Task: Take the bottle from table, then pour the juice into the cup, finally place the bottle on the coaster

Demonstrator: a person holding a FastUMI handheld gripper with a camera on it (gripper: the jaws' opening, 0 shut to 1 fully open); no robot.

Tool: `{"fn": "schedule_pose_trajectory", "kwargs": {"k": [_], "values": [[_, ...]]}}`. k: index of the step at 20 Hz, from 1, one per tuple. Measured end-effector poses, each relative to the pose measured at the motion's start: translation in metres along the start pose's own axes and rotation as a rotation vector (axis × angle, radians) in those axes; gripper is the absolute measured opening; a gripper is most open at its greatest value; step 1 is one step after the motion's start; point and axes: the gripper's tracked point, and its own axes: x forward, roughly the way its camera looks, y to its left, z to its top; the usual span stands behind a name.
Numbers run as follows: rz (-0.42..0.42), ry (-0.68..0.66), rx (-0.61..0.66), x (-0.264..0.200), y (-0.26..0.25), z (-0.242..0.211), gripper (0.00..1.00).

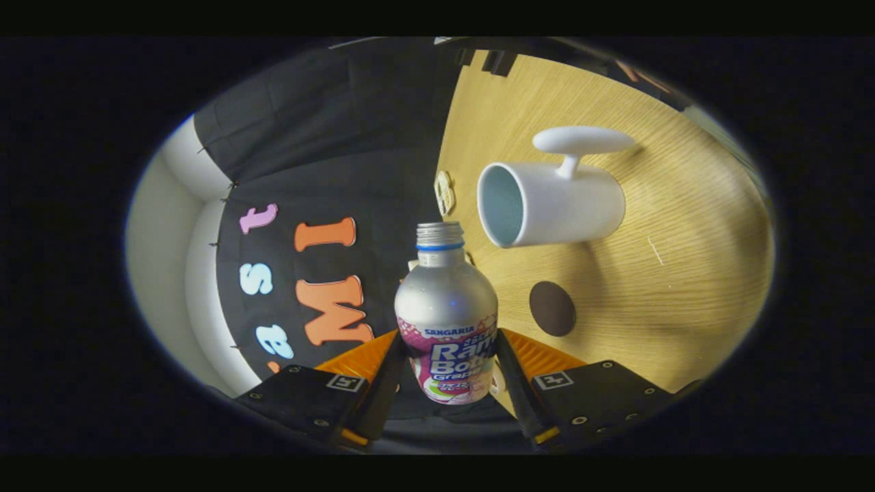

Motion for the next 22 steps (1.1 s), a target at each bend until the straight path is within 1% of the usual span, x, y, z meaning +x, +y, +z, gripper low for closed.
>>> {"fn": "schedule_pose_trajectory", "kwargs": {"k": [9, 15, 20, 22], "values": [[-0.023, -0.008, 0.125, 0.01, 0.006, 0.0, 0.74], [-0.023, -0.01, 0.201, 0.012, 0.008, 0.001, 0.75], [-0.025, -0.011, 0.241, 0.016, 0.005, -0.001, 0.75], [-0.013, -0.008, 0.264, 0.014, 0.009, 0.0, 0.74]]}}
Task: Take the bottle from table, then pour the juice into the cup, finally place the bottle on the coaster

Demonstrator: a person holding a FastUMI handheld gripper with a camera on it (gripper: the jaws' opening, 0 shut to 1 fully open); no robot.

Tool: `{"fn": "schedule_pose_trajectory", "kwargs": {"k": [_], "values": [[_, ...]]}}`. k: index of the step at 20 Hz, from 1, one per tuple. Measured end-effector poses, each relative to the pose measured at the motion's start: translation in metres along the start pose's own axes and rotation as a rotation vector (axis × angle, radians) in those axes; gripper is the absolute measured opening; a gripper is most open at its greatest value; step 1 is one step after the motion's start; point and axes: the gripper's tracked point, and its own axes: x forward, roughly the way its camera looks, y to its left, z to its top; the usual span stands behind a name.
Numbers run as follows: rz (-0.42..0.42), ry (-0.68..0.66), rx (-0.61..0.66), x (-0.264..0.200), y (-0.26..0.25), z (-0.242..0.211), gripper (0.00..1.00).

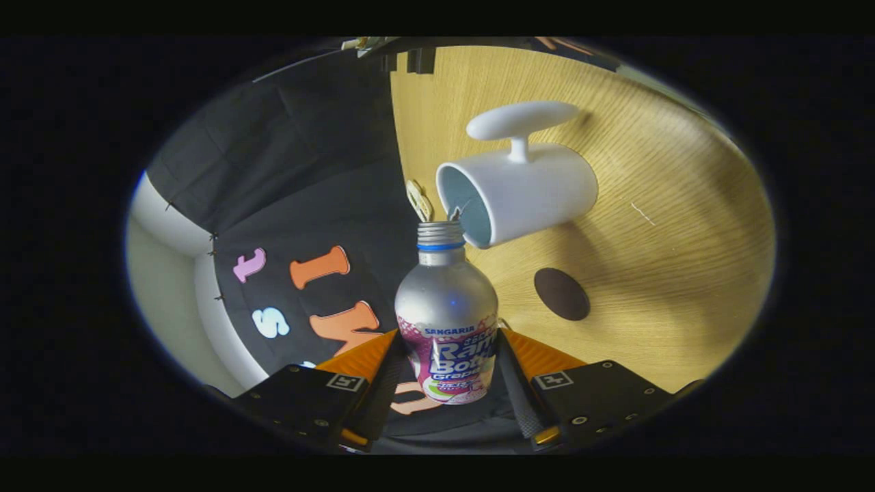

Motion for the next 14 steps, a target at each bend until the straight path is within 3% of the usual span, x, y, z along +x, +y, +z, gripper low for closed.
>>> {"fn": "schedule_pose_trajectory", "kwargs": {"k": [14], "values": [[-0.015, -0.007, 0.043, 0.0021, -0.0053, 0.0055, 0.75]]}}
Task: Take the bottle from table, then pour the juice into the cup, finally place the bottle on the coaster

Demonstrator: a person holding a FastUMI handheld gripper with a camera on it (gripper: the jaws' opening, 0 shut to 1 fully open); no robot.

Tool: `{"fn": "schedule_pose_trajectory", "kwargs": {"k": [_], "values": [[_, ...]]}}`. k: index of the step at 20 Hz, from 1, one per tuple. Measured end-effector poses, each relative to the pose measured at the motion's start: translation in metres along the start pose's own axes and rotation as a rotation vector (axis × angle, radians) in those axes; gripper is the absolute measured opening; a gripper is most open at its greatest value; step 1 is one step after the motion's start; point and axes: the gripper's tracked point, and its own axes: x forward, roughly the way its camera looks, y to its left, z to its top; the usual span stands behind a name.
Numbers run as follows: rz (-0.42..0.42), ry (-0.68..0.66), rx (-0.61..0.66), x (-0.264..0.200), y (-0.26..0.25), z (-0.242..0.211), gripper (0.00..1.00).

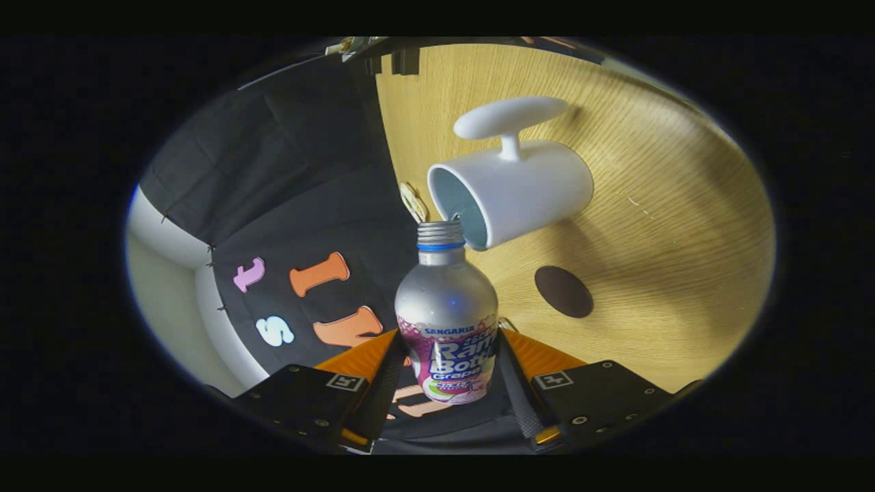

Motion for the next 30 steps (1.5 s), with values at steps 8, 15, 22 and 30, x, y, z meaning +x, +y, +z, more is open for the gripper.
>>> {"fn": "schedule_pose_trajectory", "kwargs": {"k": [8, 15, 22, 30], "values": [[0.0, -0.005, 0.044, 0.0002, 0.0007, 0.0031, 0.75], [0.01, -0.005, 0.064, -0.0021, 0.0048, 0.0027, 0.75], [0.018, -0.002, 0.097, 0.0023, 0.0058, 0.0019, 0.75], [0.021, -0.008, 0.12, 0.0012, 0.0064, 0.0053, 0.75]]}}
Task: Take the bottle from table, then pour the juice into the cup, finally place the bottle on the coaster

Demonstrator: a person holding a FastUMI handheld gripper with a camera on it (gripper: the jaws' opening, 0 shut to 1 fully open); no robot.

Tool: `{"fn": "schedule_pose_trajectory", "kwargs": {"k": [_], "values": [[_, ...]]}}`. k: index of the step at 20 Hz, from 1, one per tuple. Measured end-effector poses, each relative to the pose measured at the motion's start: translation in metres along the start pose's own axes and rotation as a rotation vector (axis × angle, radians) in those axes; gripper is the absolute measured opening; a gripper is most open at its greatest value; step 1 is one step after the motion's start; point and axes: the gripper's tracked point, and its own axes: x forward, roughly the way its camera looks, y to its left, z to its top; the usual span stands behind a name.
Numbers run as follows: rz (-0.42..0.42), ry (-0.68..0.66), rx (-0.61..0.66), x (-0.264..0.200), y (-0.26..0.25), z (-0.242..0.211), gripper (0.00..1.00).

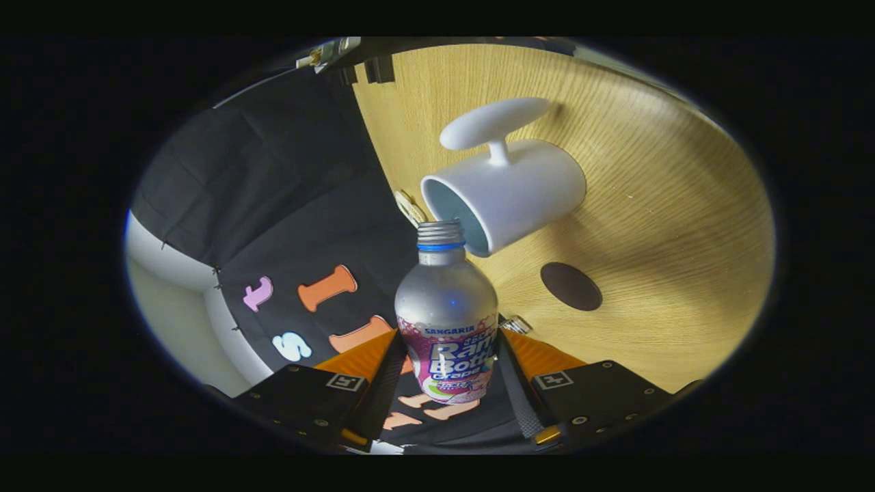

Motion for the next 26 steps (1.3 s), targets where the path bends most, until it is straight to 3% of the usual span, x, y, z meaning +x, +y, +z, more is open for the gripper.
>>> {"fn": "schedule_pose_trajectory", "kwargs": {"k": [26], "values": [[0.055, 0.007, 0.138, 0.005, 0.011, 0.001, 0.75]]}}
